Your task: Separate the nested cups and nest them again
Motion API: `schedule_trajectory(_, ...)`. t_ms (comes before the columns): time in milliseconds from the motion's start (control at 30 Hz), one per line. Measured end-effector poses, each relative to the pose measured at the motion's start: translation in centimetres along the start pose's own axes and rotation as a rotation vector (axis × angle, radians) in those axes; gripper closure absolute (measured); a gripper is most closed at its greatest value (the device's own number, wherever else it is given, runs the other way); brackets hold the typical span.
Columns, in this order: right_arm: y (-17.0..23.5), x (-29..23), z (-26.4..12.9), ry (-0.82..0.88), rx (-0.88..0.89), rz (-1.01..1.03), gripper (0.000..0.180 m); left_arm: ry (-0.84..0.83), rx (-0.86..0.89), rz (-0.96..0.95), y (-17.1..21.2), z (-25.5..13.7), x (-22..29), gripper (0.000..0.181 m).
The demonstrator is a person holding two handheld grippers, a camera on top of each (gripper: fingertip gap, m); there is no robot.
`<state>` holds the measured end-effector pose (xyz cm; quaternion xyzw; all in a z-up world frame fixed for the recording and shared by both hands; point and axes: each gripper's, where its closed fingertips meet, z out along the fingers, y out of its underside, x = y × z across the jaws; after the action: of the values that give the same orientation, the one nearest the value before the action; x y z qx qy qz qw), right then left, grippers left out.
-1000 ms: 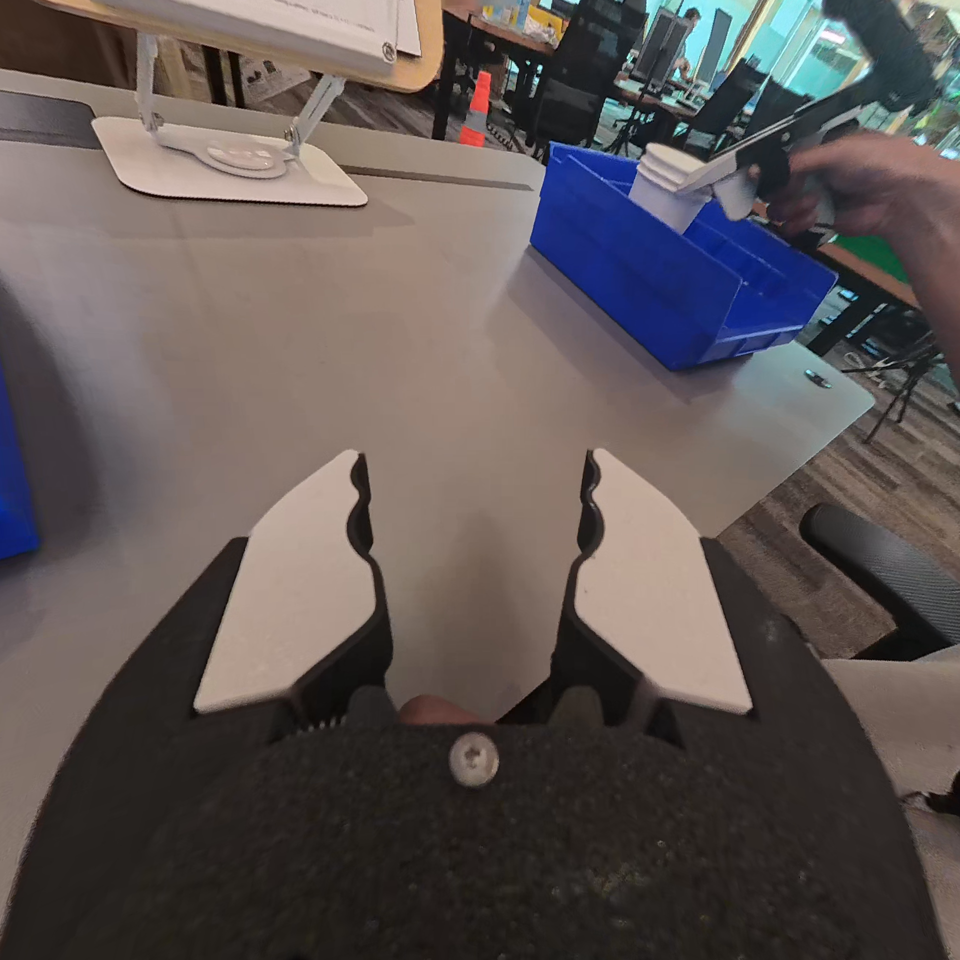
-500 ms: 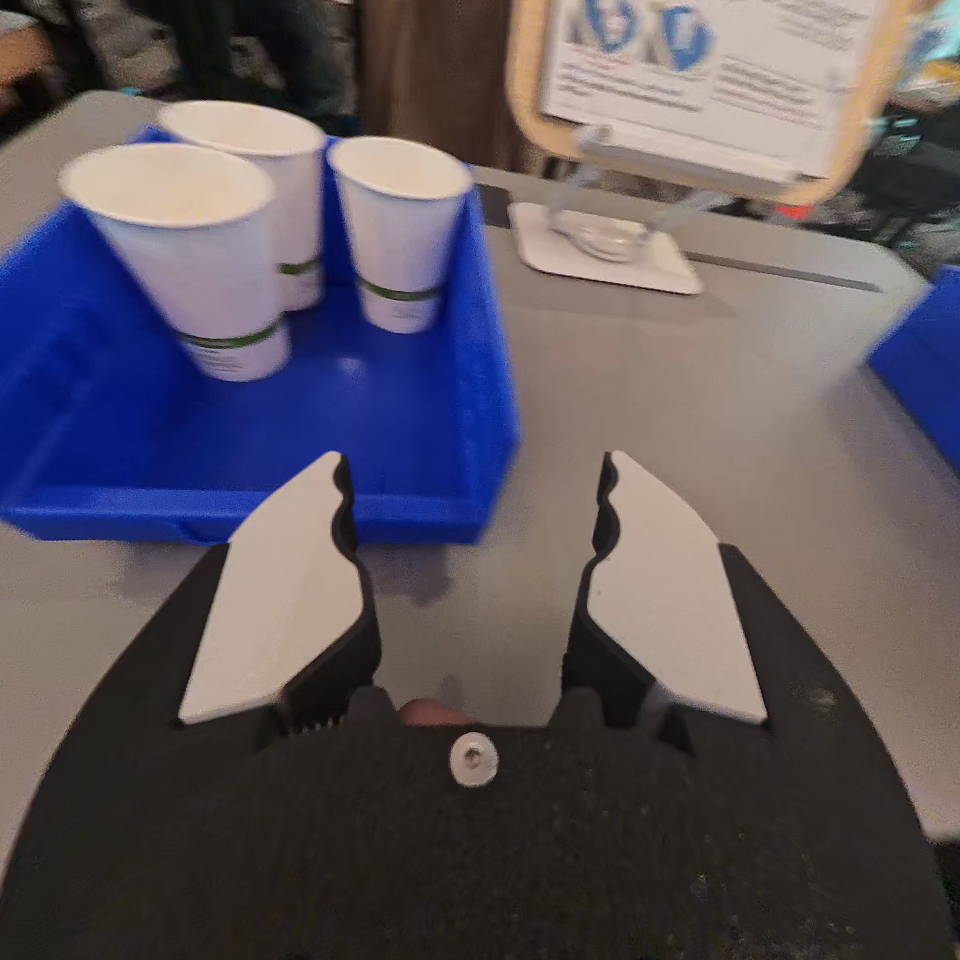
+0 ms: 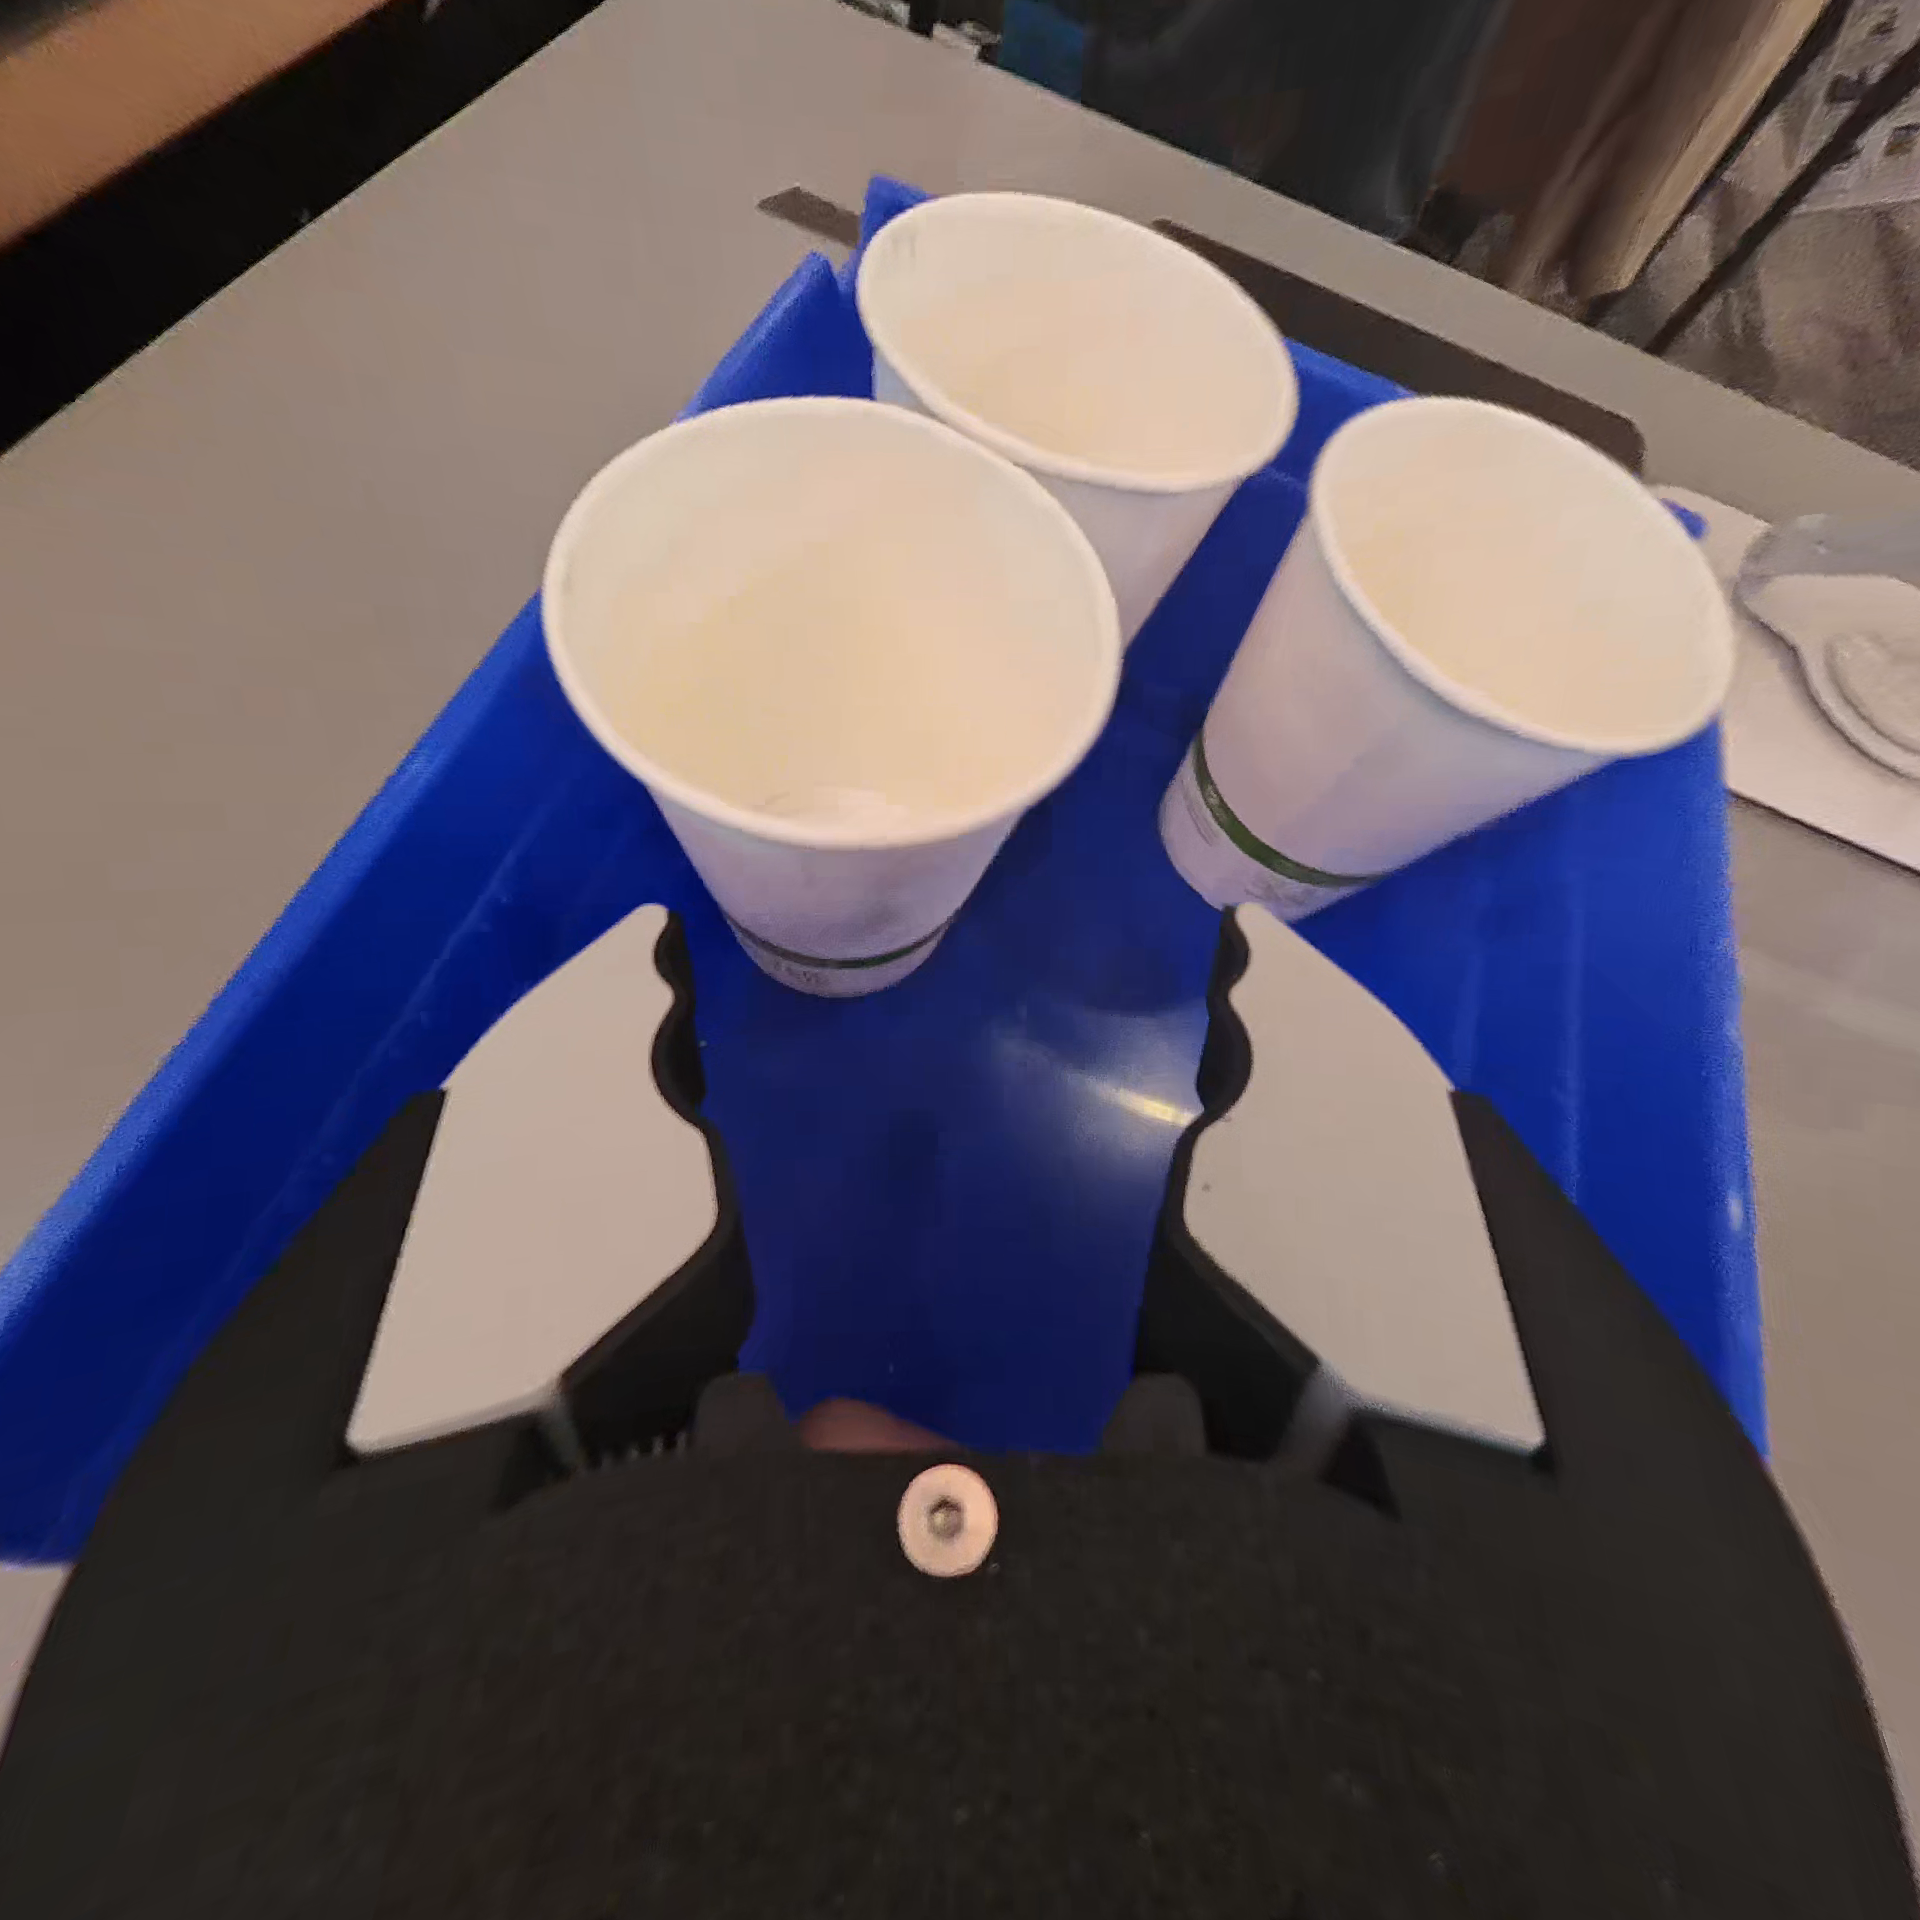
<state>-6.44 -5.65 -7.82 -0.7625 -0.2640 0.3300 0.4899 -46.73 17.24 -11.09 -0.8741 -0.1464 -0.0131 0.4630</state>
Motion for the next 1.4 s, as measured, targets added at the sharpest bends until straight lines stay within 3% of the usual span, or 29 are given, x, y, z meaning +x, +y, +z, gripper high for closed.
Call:
schedule_trajectory(333,0.2,0.7,-1.6,-0.017,-0.014,-0.017,0.102,-0.138,-0.06,-0.061,-1.2,4.1,-2.2,0.091)
schedule_trajectory(533,0.7,0.4,-1.5,-0.017,-0.036,-0.042,0.103,-0.16,-0.005,-0.008,-1.2,3.7,-1.9,0.095)
schedule_trajectory(667,0.3,0.8,-2.0,-0.004,-0.031,-0.046,0.104,-0.043,0.023,0.04,-1.2,0.4,-1.0,0.096)
schedule_trajectory(933,-2.2,4.6,-4.2,0.071,-0.001,-0.102,0.106,0.286,0.053,0.285,-1.4,-12.1,0.7,0.097)
schedule_trajectory(1167,-6.7,2.7,-2.4,-0.154,0.041,-0.234,0.103,0.772,-0.081,0.684,3.7,-19.7,12.4,0.096)
schedule_trajectory(1400,-7.8,-1.6,1.8,-0.335,-0.094,-0.457,0.093,1.125,-0.242,0.967,10.4,-22.3,22.1,0.096)
